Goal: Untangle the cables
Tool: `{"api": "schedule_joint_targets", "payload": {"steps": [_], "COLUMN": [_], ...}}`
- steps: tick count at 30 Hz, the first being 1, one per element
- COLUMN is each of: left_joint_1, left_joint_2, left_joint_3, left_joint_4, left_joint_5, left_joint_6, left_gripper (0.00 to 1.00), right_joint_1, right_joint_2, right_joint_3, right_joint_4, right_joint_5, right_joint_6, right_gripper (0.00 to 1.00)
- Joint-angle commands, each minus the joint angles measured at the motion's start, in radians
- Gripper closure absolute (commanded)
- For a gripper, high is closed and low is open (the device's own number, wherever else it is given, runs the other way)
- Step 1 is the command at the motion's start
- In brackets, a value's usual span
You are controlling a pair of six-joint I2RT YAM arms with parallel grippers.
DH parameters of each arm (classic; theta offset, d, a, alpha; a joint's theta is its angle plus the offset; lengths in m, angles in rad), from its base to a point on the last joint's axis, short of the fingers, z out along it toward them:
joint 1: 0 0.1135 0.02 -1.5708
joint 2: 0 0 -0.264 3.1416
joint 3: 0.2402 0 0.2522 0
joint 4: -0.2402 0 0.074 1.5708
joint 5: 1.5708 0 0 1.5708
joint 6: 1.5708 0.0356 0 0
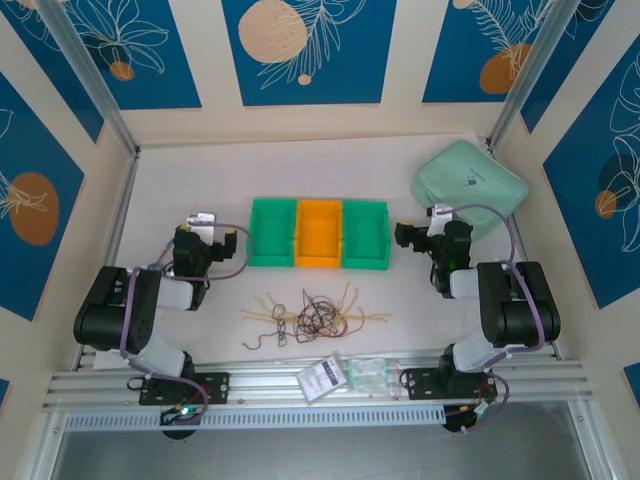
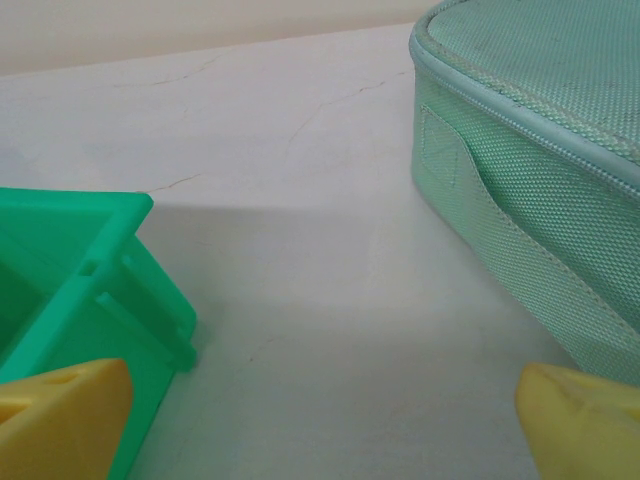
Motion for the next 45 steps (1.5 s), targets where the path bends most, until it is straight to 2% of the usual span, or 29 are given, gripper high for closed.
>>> {"api": "schedule_joint_targets", "payload": {"steps": [1,7,21,23,24,26,28,30,32,34,37,39,42,45], "left_joint_1": [0.013,0.013,0.012,0.012,0.012,0.010,0.006,-0.004,-0.025,-0.056,-0.093,-0.113,-0.145,-0.162], "left_joint_2": [0.006,0.008,0.007,-0.004,-0.025,-0.100,-0.186,-0.283,-0.370,-0.462,-0.603,-0.698,-0.837,-0.958], "left_joint_3": [0.014,0.012,0.010,0.022,0.037,0.110,0.204,0.304,0.356,0.367,0.340,0.311,0.274,0.240], "left_joint_4": [0.007,0.014,0.018,-0.012,-0.052,-0.241,-0.457,-0.679,-0.813,-0.885,-0.973,-1.036,-1.135,-1.209], "left_joint_5": [-0.003,-0.063,-0.037,-0.056,-0.073,-0.078,-0.053,0.019,0.032,0.011,0.027,0.047,0.051,0.043], "left_joint_6": [-0.005,-0.027,-0.014,-0.022,-0.027,-0.024,-0.018,-0.046,-0.092,-0.141,-0.217,-0.269,-0.303,-0.342], "left_gripper": [0.01,0.01,0.01,0.01,0.01,0.01,0.01,0.01,0.01,0.01,0.01,0.01,0.01,0.01], "right_joint_1": [-0.006,-0.009,-0.014,-0.014,-0.014,-0.016,-0.013,0.012,0.059,0.114,0.215,0.303,0.443,0.587], "right_joint_2": [-0.007,-0.006,-0.007,-0.009,-0.013,-0.060,-0.146,-0.252,-0.329,-0.385,-0.457,-0.501,-0.562,-0.631], "right_joint_3": [0.005,0.006,0.005,0.003,0.003,0.005,0.036,0.110,0.200,0.285,0.361,0.402,0.463,0.490], "right_joint_4": [0.018,0.015,0.018,0.019,0.019,-0.023,-0.152,-0.386,-0.630,-0.824,-1.044,-1.181,-1.372,-1.483], "right_joint_5": [0.000,-0.004,-0.015,-0.016,-0.002,0.034,0.037,0.036,0.049,0.043,-0.049,-0.083,-0.100,-0.059], "right_joint_6": [-0.003,-0.002,0.003,0.003,0.009,0.024,0.017,0.011,0.018,0.085,0.181,0.244,0.298,0.367], "right_gripper": [0.01,0.01,0.00,0.09,0.16,0.20,0.20,0.17,0.14,0.14,0.17,0.19,0.17,0.27]}}
